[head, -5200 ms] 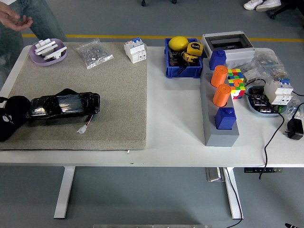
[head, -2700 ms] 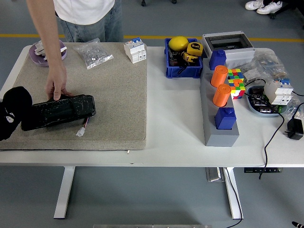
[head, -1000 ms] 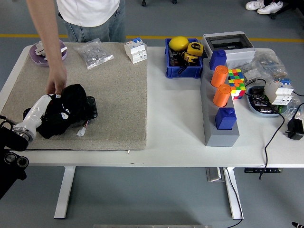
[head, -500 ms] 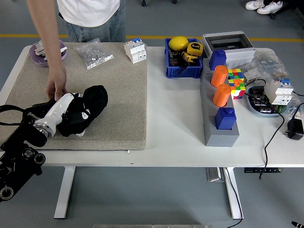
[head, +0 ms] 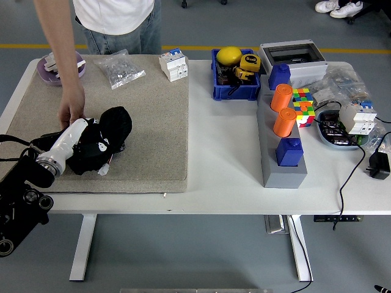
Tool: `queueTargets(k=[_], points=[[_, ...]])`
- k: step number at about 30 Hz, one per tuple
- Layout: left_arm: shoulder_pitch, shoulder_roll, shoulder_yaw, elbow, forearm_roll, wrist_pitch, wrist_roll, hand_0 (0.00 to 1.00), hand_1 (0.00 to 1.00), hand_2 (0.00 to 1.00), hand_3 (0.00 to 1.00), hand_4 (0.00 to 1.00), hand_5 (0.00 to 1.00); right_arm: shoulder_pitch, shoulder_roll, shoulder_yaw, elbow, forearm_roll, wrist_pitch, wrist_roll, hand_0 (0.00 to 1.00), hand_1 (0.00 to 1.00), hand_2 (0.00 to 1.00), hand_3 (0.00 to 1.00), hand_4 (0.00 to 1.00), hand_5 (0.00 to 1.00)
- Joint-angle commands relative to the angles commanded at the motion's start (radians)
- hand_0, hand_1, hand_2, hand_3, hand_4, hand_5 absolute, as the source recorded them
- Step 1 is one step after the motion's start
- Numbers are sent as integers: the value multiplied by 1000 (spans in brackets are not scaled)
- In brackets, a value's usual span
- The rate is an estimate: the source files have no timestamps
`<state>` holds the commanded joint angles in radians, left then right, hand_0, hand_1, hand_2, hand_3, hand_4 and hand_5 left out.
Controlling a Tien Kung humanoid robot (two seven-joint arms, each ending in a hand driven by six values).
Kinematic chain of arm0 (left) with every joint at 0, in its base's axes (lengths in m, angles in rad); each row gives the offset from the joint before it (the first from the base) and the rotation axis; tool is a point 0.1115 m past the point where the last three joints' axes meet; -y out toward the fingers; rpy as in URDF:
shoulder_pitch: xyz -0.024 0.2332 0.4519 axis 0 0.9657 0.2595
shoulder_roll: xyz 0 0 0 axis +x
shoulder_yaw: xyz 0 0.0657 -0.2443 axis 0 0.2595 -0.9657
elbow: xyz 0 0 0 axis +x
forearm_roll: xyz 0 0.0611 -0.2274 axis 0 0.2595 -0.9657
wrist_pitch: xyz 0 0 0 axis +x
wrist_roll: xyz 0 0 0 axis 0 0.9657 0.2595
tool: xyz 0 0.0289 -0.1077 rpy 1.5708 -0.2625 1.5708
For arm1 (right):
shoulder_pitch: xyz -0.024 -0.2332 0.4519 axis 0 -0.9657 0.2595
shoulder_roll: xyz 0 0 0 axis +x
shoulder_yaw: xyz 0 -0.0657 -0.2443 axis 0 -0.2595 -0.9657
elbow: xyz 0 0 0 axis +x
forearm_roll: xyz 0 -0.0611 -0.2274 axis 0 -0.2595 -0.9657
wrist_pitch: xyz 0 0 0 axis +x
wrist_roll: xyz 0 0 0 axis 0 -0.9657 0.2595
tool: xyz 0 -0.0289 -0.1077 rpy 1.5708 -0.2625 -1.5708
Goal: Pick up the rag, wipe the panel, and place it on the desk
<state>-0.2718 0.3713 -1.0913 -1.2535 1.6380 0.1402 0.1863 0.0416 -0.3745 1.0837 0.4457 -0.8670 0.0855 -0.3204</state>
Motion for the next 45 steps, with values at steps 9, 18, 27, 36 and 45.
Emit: queueTargets(k=[9, 18, 27, 36, 45], points=[[35, 25, -58, 12, 14, 2, -4, 245, 246, 618, 516, 43, 2, -3, -2, 2, 2, 0, 0, -1, 760, 704, 728, 698, 998, 632], [75, 56, -123, 28, 24, 1, -4, 241, 247, 618, 517, 49, 2, -4, -4, 5, 4, -1, 1, -1, 762, 704, 729, 697, 998, 632], [132, 89, -189, 31, 32, 1, -6, 242, 247, 616, 517, 49, 2, -4, -5, 11, 3, -3, 1, -2, 761, 704, 728, 697, 998, 632], [181, 115, -259, 34, 40, 0, -8, 242, 247, 612, 517, 51, 2, -6, -6, 13, 4, -3, 2, -2, 763, 704, 728, 697, 998, 632], [225, 143, -312, 37, 43, 0, -9, 242, 247, 612, 516, 51, 2, -9, -9, 13, 4, -3, 2, -2, 764, 704, 728, 698, 998, 633]])
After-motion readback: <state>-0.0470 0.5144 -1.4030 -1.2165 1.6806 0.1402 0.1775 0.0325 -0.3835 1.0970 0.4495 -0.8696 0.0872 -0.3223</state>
